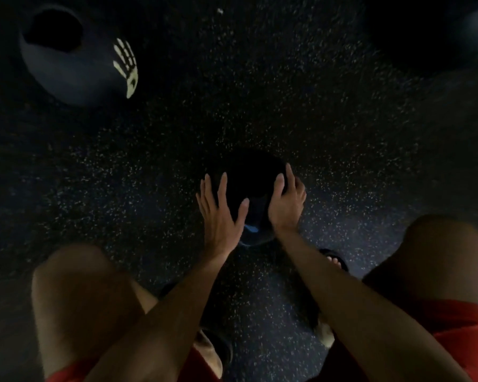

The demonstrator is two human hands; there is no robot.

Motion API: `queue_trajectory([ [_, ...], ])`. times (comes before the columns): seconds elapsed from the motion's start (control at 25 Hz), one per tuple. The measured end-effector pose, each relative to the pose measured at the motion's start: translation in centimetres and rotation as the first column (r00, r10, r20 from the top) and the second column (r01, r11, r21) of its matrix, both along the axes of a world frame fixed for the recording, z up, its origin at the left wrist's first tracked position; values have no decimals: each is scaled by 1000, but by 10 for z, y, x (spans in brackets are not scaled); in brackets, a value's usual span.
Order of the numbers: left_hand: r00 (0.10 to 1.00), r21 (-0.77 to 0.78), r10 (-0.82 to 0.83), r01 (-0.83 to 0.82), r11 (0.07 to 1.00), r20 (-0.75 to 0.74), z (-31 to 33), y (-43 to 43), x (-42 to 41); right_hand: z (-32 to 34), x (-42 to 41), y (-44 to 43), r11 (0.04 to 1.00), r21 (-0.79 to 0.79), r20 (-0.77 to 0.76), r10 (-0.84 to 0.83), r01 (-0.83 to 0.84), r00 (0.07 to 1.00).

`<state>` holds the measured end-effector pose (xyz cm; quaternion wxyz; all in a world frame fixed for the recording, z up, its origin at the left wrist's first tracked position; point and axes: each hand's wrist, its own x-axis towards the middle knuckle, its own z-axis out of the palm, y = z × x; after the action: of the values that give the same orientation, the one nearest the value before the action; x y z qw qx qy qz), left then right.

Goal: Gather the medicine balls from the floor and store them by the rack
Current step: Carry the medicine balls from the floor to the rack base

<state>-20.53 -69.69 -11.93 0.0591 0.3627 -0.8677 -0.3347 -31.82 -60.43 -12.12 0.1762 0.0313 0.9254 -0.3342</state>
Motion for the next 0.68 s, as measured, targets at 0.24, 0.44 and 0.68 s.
queue_trajectory([
  [0.24, 978, 153, 192, -203, 967, 84, 8, -76, -97, 15, -111, -86, 990, 43, 31, 134, -135, 990],
  [0.44, 939, 347, 260, -327, 879, 226, 3, -152, -152, 7, -23, -88, 975, 66, -280, 220, -210, 934],
  [0.68, 965, 343, 258, -226, 912, -53, -17, -181, -176, -1, -94, -129, 995, 26, -348, 100, -97, 932],
])
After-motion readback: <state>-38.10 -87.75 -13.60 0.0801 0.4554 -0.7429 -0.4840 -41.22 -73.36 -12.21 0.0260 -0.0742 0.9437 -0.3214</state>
